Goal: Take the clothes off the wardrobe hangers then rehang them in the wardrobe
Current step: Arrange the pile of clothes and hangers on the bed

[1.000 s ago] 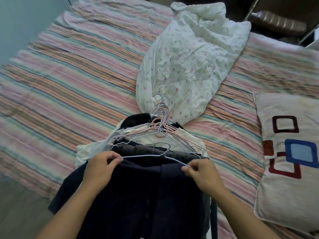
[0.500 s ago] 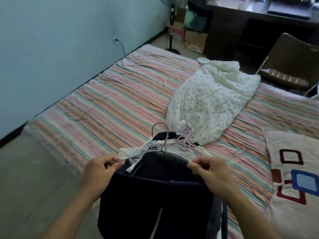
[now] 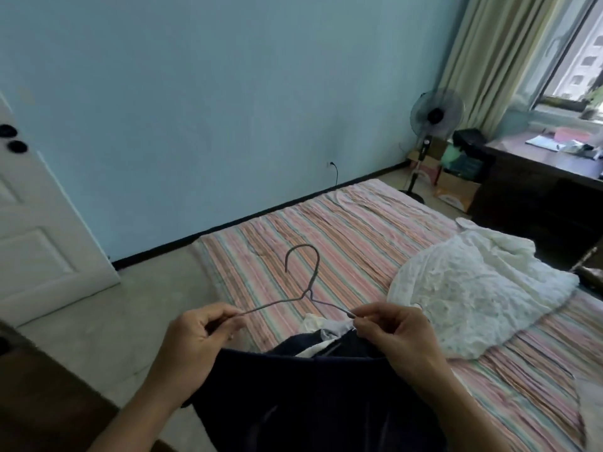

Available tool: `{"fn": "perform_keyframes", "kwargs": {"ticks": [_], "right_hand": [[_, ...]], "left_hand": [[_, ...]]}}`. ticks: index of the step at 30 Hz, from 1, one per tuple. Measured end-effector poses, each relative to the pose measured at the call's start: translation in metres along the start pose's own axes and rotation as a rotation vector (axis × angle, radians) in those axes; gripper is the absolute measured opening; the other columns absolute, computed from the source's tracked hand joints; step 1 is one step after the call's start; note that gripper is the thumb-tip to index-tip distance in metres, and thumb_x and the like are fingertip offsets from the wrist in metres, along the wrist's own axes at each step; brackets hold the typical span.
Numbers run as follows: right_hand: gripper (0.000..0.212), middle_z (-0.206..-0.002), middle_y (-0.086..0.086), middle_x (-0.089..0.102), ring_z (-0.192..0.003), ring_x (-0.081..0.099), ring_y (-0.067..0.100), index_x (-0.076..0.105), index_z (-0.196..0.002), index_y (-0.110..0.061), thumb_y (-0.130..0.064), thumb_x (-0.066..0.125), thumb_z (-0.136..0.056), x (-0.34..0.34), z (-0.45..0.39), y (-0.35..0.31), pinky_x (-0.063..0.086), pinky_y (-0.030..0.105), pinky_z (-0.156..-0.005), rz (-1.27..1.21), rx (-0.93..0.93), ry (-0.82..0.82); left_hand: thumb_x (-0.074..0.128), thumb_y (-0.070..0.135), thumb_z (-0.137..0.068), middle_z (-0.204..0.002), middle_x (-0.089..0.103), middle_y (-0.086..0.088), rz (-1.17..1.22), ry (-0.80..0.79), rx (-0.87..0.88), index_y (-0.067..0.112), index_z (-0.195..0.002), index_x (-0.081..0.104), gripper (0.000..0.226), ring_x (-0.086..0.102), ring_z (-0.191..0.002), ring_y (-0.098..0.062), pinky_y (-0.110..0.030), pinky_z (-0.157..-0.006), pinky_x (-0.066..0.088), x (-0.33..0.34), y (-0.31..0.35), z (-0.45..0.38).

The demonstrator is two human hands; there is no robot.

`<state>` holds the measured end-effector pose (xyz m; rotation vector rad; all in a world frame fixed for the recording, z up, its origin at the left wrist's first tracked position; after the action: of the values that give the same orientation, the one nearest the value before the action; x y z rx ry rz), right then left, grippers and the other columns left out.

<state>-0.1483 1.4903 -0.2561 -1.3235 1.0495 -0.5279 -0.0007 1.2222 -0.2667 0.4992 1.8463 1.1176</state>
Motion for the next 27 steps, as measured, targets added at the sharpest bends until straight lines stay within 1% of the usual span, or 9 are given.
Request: {"fn": "perform_keyframes", "kwargs": {"ticks": [3,5,8,10,12,17,20,23,27], "right_hand": [[0.018,-0.071,0.005,0.074,-0.066,0.069,0.022,0.079,-0.084,-0.032,-0.014,0.077,-0.084,0.022,0.006,-0.051,0.055,0.029,-0.063,0.017,-0.091,-0.06],[0.008,-0.073,0.004,0.075,-0.069,0.071,0.023,0.079,-0.083,-0.032,-0.024,0.078,-0.081,0.036,0.008,-0.085,0.057,0.039,-0.068,0.023,-0.154,-0.095],[0.011,-0.073,0.004,0.073,-0.068,0.068,0.03,0.078,-0.081,-0.03,-0.041,0.076,-0.077,0.058,0.009,-0.132,0.057,0.051,-0.068,0.061,-0.264,-0.181],[0.006,-0.075,0.004,0.072,-0.07,0.063,0.039,0.076,-0.084,-0.031,-0.036,0.075,-0.082,0.076,0.007,-0.158,0.054,0.058,-0.069,0.084,-0.329,-0.295],[0.006,-0.074,0.002,0.071,-0.07,0.061,0.041,0.075,-0.088,-0.035,-0.029,0.073,-0.086,0.095,0.005,-0.18,0.051,0.058,-0.068,0.094,-0.393,-0.389],[0.018,-0.07,0.002,0.07,-0.067,0.061,0.035,0.075,-0.091,-0.038,-0.021,0.07,-0.09,0.139,0.0,-0.218,0.051,0.053,-0.066,0.061,-0.499,-0.543],[0.011,-0.072,-0.003,0.069,-0.067,0.063,0.029,0.073,-0.098,-0.041,-0.033,0.069,-0.091,0.162,-0.005,-0.234,0.052,0.051,-0.067,0.049,-0.566,-0.647],[0.019,-0.081,-0.006,0.07,-0.068,0.066,0.023,0.072,-0.103,-0.043,-0.049,0.062,-0.088,0.185,-0.005,-0.253,0.055,0.052,-0.07,0.037,-0.66,-0.75],[0.023,-0.084,-0.002,0.072,-0.069,0.064,0.025,0.073,-0.096,-0.032,-0.05,0.059,-0.089,0.217,0.001,-0.276,0.054,0.053,-0.068,-0.004,-0.783,-0.888]], "left_hand": [[0.062,0.054,-0.078,-0.062,0.065,0.006,-0.037,0.127,0.042,0.042,-0.087,0.071,0.017,0.061,-0.056,-0.015,-0.029,-0.053,0.048,-0.051,0.015,0.029],[0.061,0.054,-0.078,-0.064,0.066,0.01,-0.056,0.211,0.065,0.046,-0.087,0.07,0.015,0.062,-0.056,-0.011,-0.028,-0.054,0.049,-0.083,0.027,0.046],[0.065,0.044,-0.08,-0.071,0.07,0.013,-0.019,0.287,0.055,0.044,-0.088,0.072,0.011,0.066,-0.066,-0.008,-0.018,-0.058,0.051,-0.12,0.046,0.067],[0.071,0.024,-0.084,-0.071,0.071,0.008,0.015,0.361,0.046,0.035,-0.081,0.075,0.012,0.067,-0.066,-0.007,-0.014,-0.06,0.05,-0.141,0.054,0.079],[0.072,0.011,-0.085,-0.073,0.073,0.003,0.044,0.434,0.033,0.027,-0.081,0.075,0.017,0.067,-0.066,-0.009,-0.014,-0.061,0.051,-0.16,0.062,0.092],[0.069,0.024,-0.08,-0.077,0.075,0.008,0.068,0.537,0.015,0.03,-0.087,0.079,0.013,0.067,-0.07,-0.006,-0.01,-0.065,0.049,-0.203,0.077,0.124],[0.067,0.031,-0.081,-0.076,0.074,0.009,0.008,0.562,0.04,0.045,-0.1,0.075,0.025,0.067,-0.069,-0.007,-0.009,-0.067,0.048,-0.221,0.086,0.143],[0.067,0.032,-0.081,-0.067,0.071,0.004,-0.07,0.677,0.055,0.045,-0.101,0.076,0.024,0.065,-0.064,-0.007,-0.011,-0.066,0.048,-0.235,0.094,0.165],[0.068,0.031,-0.081,-0.069,0.071,-0.002,-0.11,0.843,0.038,0.041,-0.099,0.077,0.022,0.068,-0.066,-0.011,-0.012,-0.068,0.05,-0.247,0.111,0.201]]}}
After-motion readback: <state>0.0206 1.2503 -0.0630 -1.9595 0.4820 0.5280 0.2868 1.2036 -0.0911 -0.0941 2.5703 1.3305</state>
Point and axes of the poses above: each hand's wrist, its own z-axis away from the middle knuckle, its own x-axis out of the palm, y = z × x, the point moved 2 cm from there along -z, towards the middle knuckle
